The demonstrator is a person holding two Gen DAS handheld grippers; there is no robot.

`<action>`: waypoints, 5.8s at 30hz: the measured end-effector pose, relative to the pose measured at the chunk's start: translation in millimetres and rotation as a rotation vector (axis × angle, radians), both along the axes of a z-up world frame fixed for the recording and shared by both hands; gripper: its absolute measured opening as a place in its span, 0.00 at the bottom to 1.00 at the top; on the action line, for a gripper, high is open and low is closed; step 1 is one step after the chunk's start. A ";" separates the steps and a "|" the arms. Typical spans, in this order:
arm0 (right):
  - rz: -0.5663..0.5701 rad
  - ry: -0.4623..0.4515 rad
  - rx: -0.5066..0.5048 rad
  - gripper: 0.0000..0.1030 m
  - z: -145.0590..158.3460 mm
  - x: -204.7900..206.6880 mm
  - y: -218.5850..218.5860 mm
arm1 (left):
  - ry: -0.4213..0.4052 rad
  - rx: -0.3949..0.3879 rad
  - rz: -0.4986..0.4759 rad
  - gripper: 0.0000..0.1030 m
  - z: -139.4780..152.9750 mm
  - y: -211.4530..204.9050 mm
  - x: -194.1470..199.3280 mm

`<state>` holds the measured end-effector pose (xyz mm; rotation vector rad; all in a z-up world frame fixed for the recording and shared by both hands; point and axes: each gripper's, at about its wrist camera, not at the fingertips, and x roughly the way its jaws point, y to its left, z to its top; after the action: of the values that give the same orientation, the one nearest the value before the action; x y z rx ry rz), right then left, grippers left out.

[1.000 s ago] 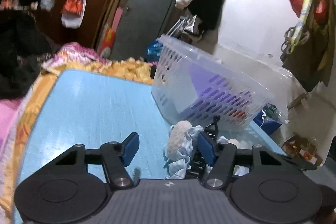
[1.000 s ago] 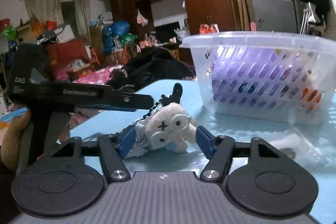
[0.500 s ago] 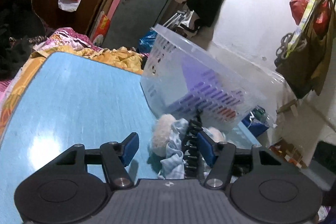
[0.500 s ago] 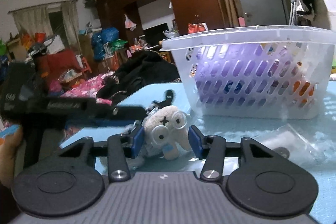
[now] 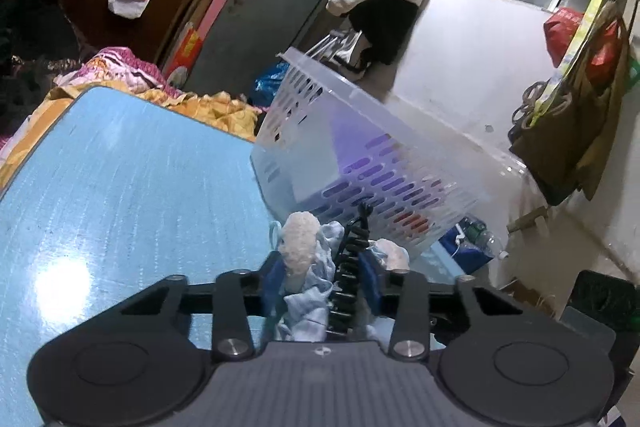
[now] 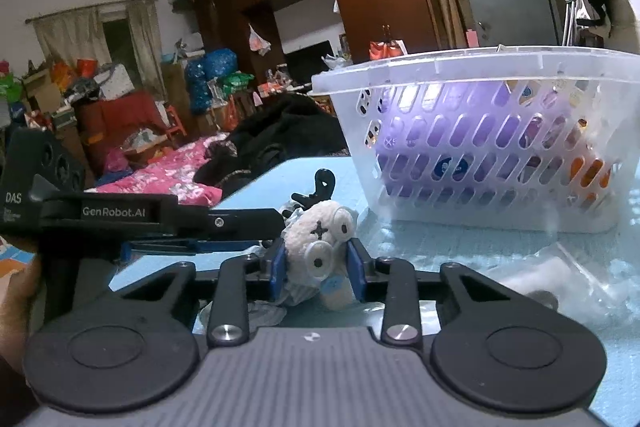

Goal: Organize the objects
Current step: 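Grasp the white plush sheep with the right gripper while the left gripper grasps the grey cloth bundle, then carry the sheep and cloth bundle over the basket and open both grippers, then grasp the clear plastic bag with both grippers, left at the white roll end, then lift the plastic bag over the basket and open both grippers inside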

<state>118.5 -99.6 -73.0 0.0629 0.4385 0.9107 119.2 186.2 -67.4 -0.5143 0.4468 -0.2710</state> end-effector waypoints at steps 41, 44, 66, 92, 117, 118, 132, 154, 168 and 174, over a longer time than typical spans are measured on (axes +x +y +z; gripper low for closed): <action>0.009 -0.144 0.039 0.30 46.9 -7.6 -59.6 | -0.191 0.093 -0.001 0.21 63.5 -50.9 -26.9; 0.004 -0.219 0.029 0.30 84.5 -3.8 -57.8 | -0.247 0.114 0.009 0.21 100.6 -55.9 -21.6; -0.158 -0.163 -0.222 0.66 120.9 136.2 11.3 | -0.008 0.244 0.222 0.48 131.8 -54.8 136.6; -0.142 -0.048 -0.197 1.00 12.2 47.5 -97.2 | -0.053 0.442 0.126 0.84 8.5 -86.2 -80.6; 0.072 -0.029 -0.329 0.38 -8.6 51.8 -68.4 | -0.080 0.612 0.040 0.42 -11.2 -115.9 -74.9; 0.065 -0.030 -0.328 0.33 -8.0 51.9 -69.3 | -0.088 0.620 0.036 0.39 -11.4 -118.0 -75.6; -0.004 -0.088 -0.257 0.15 -13.1 20.8 -88.3 | -0.176 0.669 0.004 0.30 -9.1 -132.3 -89.3; -0.087 -0.311 -0.104 0.13 97.5 8.4 -105.1 | -0.489 0.713 0.077 0.28 95.5 -143.6 -87.6; -0.219 -0.171 -0.123 0.13 99.1 133.2 -70.6 | -0.367 0.807 0.068 0.31 123.5 -130.0 61.5; -0.256 -0.161 -0.105 0.69 90.2 136.1 -78.5 | -0.336 0.821 0.139 0.83 108.1 -117.1 77.4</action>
<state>254.6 -178.1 17.2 -0.0492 0.3193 0.6348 196.6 69.1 40.6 0.3025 0.1628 -0.0214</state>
